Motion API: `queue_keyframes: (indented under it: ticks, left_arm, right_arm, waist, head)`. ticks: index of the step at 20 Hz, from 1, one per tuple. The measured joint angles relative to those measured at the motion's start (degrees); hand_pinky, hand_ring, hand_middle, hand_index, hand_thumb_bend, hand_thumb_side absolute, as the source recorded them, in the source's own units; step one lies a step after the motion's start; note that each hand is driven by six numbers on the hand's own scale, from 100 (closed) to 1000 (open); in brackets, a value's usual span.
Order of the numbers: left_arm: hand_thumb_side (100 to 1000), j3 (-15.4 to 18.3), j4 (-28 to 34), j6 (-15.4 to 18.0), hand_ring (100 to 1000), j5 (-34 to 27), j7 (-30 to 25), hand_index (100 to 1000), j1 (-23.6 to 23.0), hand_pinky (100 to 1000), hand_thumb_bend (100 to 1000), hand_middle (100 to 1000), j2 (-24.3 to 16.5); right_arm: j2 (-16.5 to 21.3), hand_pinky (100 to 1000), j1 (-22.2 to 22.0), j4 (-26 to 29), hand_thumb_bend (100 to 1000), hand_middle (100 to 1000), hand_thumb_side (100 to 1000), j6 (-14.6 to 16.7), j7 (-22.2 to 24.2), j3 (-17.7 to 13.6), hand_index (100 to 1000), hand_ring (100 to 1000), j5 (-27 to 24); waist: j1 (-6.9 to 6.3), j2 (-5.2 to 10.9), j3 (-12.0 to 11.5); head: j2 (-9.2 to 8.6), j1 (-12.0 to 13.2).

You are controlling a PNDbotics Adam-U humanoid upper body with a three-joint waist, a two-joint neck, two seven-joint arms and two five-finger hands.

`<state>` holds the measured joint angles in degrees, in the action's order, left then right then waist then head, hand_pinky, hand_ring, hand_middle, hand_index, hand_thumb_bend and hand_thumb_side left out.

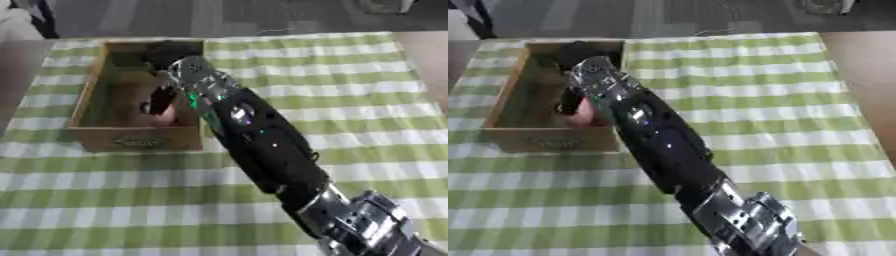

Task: Pick up objects on the table and place them in the box.

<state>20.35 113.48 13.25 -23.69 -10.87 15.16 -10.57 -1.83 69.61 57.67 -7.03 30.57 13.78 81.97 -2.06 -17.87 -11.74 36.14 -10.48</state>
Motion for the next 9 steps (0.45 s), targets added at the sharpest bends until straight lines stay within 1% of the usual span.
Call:
queue_keyframes:
  ticks: [1,2,3,6,9]
  left_arm:
    - [982,0.00,0.00,0.00,517,0.00,0.01,905,-0.01,628,100,604,0.00]
    - [980,0.01,0.00,0.00,517,0.01,0.02,905,-0.02,628,100,604,0.00]
    - [982,0.01,0.00,0.00,517,0.02,0.03,905,-0.04,628,100,604,0.00]
    - [980,0.01,0.00,0.00,517,0.04,0.18,905,-0.10,628,100,604,0.00]
    - [976,0.02,0.00,-0.03,518,0.07,0.40,905,-0.46,628,100,605,0.00]
  right_arm:
    - [0.46,761,0.04,1.33,339,818,500,-0.08,-0.06,-0.01,1000,825,-0.29]
    - [1.02,760,0.14,2.74,320,807,527,-0.20,-0.11,0.00,1000,820,-0.68]
    - [1.64,760,0.26,4.21,319,804,531,-0.34,-0.15,0.01,1000,819,-1.08]
    - [3.97,753,0.46,8.93,267,745,600,-0.66,-0.31,0.06,1000,792,-2.28]
    - [6.53,756,0.40,13.83,248,740,636,-0.83,-0.46,0.37,1000,786,-3.60]
  waist:
    - [0.00,0.00,0.06]
    - [0.00,0.00,0.11]
    - [0.00,0.00,0.16]
    - [-0.02,0.07,0.53]
    - [-0.32,0.40,1.17]
  head:
    - [0.00,0.04]
    - [0.00,0.08]
    - [0.01,0.13]
    - [0.03,0.34]
    - [0.23,0.57]
